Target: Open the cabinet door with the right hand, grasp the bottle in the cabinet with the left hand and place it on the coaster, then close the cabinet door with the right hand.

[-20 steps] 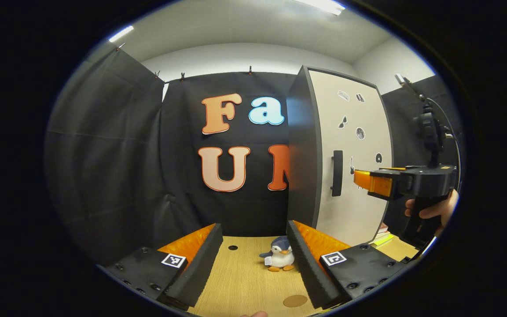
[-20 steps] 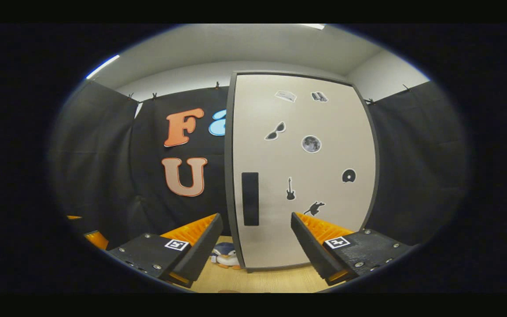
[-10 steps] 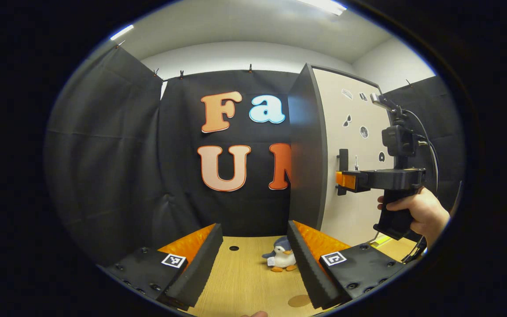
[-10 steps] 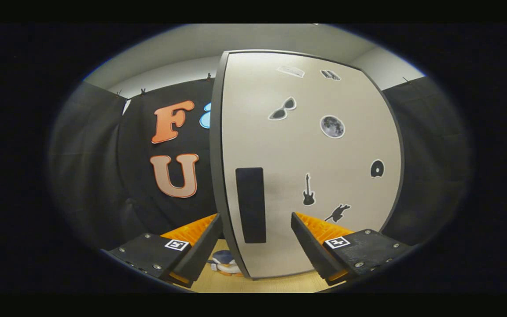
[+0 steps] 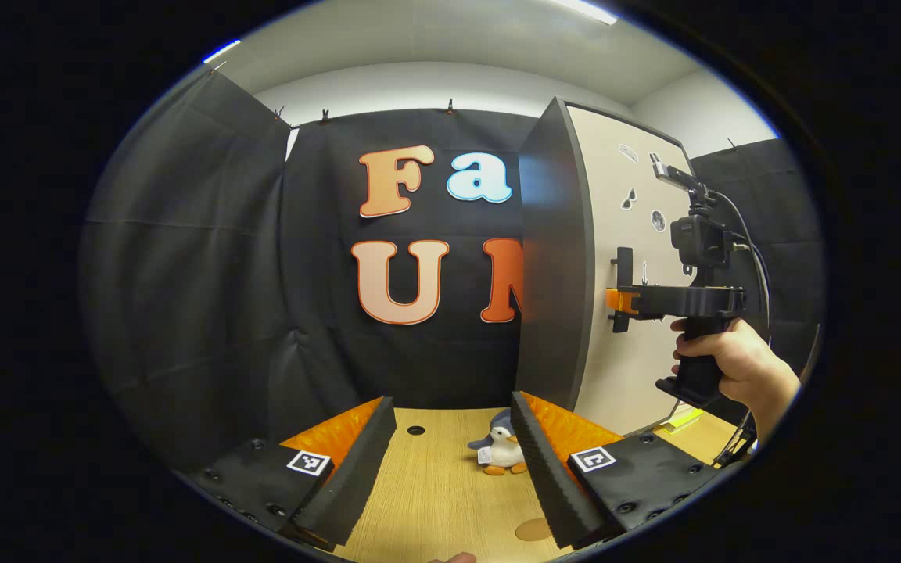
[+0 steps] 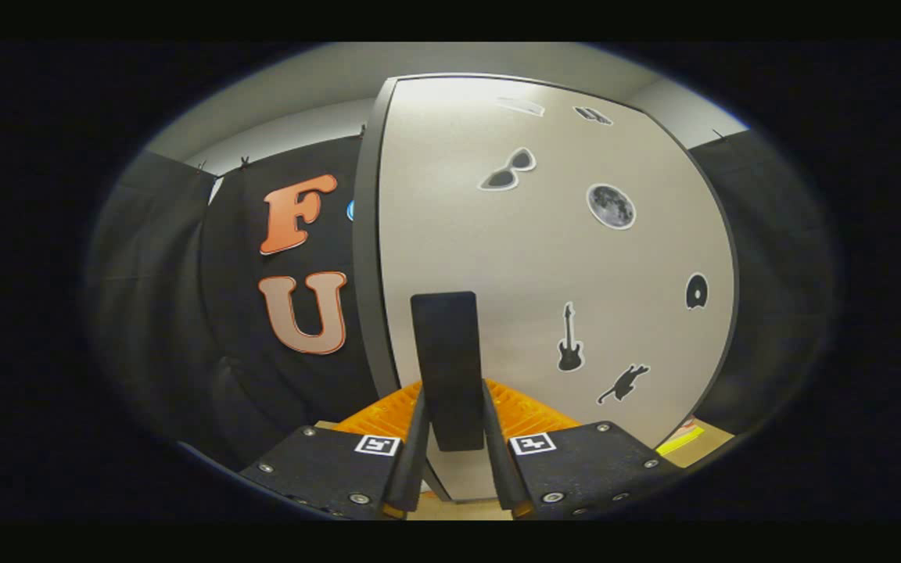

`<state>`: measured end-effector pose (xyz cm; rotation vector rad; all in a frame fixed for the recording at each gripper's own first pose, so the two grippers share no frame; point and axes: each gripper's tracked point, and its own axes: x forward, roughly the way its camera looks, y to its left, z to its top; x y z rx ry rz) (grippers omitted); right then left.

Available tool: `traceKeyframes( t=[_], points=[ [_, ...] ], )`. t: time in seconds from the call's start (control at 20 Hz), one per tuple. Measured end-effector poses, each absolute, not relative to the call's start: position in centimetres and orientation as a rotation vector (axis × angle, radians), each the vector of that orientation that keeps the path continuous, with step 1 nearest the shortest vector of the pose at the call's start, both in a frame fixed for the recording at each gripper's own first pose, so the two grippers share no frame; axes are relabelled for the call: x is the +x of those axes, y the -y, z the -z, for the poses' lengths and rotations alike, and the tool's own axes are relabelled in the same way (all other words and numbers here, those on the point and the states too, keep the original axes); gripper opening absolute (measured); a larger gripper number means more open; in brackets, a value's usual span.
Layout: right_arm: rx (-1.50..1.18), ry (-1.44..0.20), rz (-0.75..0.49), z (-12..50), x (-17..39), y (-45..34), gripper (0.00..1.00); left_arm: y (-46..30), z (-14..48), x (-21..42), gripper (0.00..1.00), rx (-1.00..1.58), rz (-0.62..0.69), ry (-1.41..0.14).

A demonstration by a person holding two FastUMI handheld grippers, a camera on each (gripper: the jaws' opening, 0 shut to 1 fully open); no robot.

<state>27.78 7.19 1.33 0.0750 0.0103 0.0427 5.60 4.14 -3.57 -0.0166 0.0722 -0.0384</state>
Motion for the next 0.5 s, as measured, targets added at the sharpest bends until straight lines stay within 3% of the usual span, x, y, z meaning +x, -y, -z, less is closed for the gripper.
traceKeyframes(
  t=[0.05, 0.1, 0.15, 0.3, 0.5],
  points=[
    [0.061, -0.005, -0.049, -1.3, 27.6, -7.1, 0.36, -4.1, 3.6, 5.6, 0.96, -0.018, 0.039, -0.074],
    [0.056, 0.002, -0.055, -1.4, 27.4, -7.2, 0.29, -4.0, 3.6, 5.7, 0.96, -0.021, 0.040, -0.075],
    [0.063, 0.002, -0.062, -1.4, 27.2, -7.2, 0.33, -3.9, 3.6, 5.8, 0.96, -0.025, 0.042, -0.077],
    [0.089, -0.014, -0.090, -1.4, 26.1, -7.2, 0.24, -3.8, 3.8, 6.7, 0.96, -0.027, 0.045, -0.082],
    [0.087, -0.002, -0.094, -1.4, 21.5, -5.8, 0.22, -3.5, 3.3, 7.7, 0.96, -0.019, 0.036, -0.074]
  ],
)
